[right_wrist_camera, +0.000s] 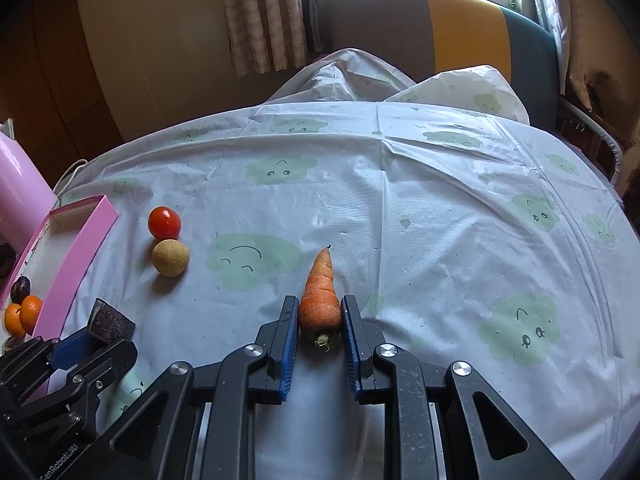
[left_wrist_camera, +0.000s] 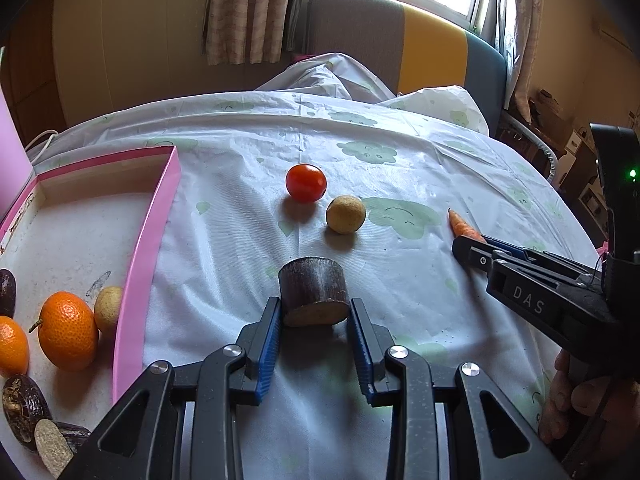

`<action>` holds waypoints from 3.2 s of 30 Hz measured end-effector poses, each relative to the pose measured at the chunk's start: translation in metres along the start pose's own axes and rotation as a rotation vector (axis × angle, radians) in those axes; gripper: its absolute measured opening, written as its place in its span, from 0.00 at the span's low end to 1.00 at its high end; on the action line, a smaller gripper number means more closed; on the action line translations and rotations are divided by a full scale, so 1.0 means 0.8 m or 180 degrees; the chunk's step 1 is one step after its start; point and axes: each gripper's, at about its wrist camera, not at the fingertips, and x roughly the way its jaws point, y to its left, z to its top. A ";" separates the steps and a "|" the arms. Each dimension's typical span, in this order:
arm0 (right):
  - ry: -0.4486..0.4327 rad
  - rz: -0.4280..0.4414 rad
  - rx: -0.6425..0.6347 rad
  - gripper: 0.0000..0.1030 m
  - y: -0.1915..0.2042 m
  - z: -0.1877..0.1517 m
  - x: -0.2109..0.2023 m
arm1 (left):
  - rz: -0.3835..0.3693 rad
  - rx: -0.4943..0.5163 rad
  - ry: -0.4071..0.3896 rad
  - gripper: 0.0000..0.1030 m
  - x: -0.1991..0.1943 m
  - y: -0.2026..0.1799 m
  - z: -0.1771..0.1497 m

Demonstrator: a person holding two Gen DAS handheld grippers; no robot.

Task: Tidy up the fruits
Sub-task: 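Carry the eggplant slice with the left tool and the carrot with the right tool toward the tray, then release the eggplant slice in the tray with the left tool while the right tool carries the carrot, then lower the carrot into the tray and open the right tool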

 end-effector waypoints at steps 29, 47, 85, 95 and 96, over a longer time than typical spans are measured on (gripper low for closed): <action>0.0042 0.0081 -0.0246 0.20 0.052 -0.020 -0.032 | 0.0724 -0.0733 -0.0222 0.33 -0.107 0.164 0.015; -0.0056 0.0987 -0.0719 0.20 0.198 -0.024 -0.088 | 0.0807 -0.0896 -0.0317 0.36 -0.150 0.176 -0.015; 0.0291 0.1536 -0.0876 0.40 0.269 -0.059 -0.076 | 0.0833 -0.1162 -0.0280 0.36 -0.159 0.205 -0.039; 0.0212 0.1437 -0.0732 0.41 0.245 -0.058 -0.082 | 0.0755 -0.1044 -0.0247 0.36 -0.156 0.189 -0.035; 0.0212 0.1413 -0.0700 0.41 0.240 -0.057 -0.081 | 0.0749 -0.1023 -0.0243 0.36 -0.156 0.187 -0.035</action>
